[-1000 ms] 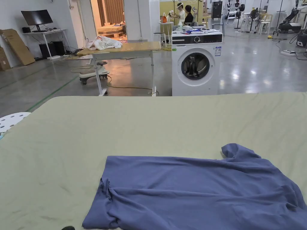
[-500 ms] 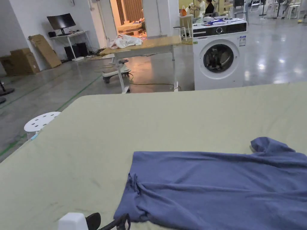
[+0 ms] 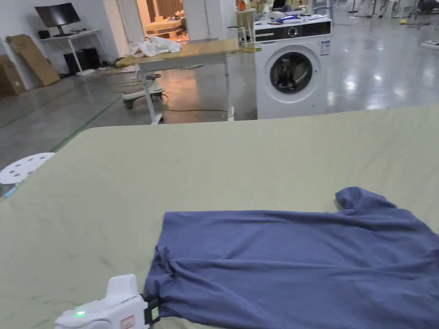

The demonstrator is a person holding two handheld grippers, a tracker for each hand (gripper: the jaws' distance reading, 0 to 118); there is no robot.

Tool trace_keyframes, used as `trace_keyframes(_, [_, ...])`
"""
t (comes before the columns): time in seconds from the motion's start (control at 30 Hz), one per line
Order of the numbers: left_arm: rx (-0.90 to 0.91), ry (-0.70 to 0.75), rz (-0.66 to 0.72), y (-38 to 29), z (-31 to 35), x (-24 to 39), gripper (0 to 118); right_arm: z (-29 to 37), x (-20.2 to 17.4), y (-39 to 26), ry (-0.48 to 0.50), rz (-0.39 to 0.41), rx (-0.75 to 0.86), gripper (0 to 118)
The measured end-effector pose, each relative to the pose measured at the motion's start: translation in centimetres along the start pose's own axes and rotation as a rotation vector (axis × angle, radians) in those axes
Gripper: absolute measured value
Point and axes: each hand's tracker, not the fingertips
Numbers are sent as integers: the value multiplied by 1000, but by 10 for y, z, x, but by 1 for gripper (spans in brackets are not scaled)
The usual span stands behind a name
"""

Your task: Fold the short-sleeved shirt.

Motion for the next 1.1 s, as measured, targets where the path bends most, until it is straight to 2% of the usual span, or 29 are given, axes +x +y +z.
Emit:
trace_keyframes(0.07, [-15, 41, -35, -2, -2, 3, 4, -19, 4, 10, 5, -1, -19, 4])
trace_keyframes(0.1, [-27, 48, -48, -1, -5, 4, 4, -36, 6, 17, 3, 0, -52, 22])
trace_keyframes(0.13, [-33, 48, -50, 0, -6, 4, 4, -56, 9, 25, -8, -3, -92, 66])
trace_keyframes(0.17, [-42, 51, -61, 0, -5, 5, 4, -79, 12, 33, -41, -13, -122, 88])
trace_keyframes(0.2, [-55, 53, -76, 0, -6, 5, 4, -99, 19, 34, -53, -35, -122, 91])
trace_keyframes(0.3, [-62, 60, -105, 2, -5, 7, 4, -162, 40, 41, -122, -120, -167, 88])
trace_keyframes(0.33, [-62, 60, -104, 2, -5, 7, 4, -177, 42, 41, -179, -115, -191, 81])
trace_keyframes(0.37, [-60, 60, -100, 2, -5, 7, 4, -195, 50, 37, -234, -114, -224, 71])
trace_keyframes(0.4, [-61, 59, -96, 1, -3, 8, 4, -205, 54, 34, -239, -122, -267, 54])
trace_keyframes(0.43, [-63, 58, -95, 1, -2, 8, 4, -210, 57, 28, -179, -131, -278, 38])
trace_keyframes(0.47, [-66, 57, -95, 2, -2, 9, 4, -213, 58, 24, -172, -152, -291, 33])
trace_keyframes(0.5, [-69, 55, -96, 2, -2, 9, 3, -209, 57, 20, -199, -148, -263, 18])
trace_keyframes(0.53, [-71, 54, -96, 2, -2, 9, 0, -203, 57, 21, -189, -148, -233, 11])
trace_keyframes(0.6, [-78, 37, -103, 7, 3, 7, 0, -196, 58, 24, -129, -211, -243, 10])
trace_keyframes(0.63, [-65, 15, -118, 9, 9, 8, 0, -190, 54, 26, -168, -189, -235, 11])
trace_keyframes(0.73, [8, 0, -135, 12, 53, 1, 0, -166, 50, 32, -162, -96, -199, 11])
trace_keyframes(0.83, [29, -85, -33, 0, 93, -9, 0, -137, 44, 33, -171, -85, -191, 11])
trace_keyframes(0.93, [28, -73, -49, -30, 128, -16, 0, -103, 40, 18, -163, -88, -168, 11])
trace_keyframes(1.1, [-26, -68, -14, -92, 162, -29, 0, -57, 31, -14, -138, -57, -221, 11])
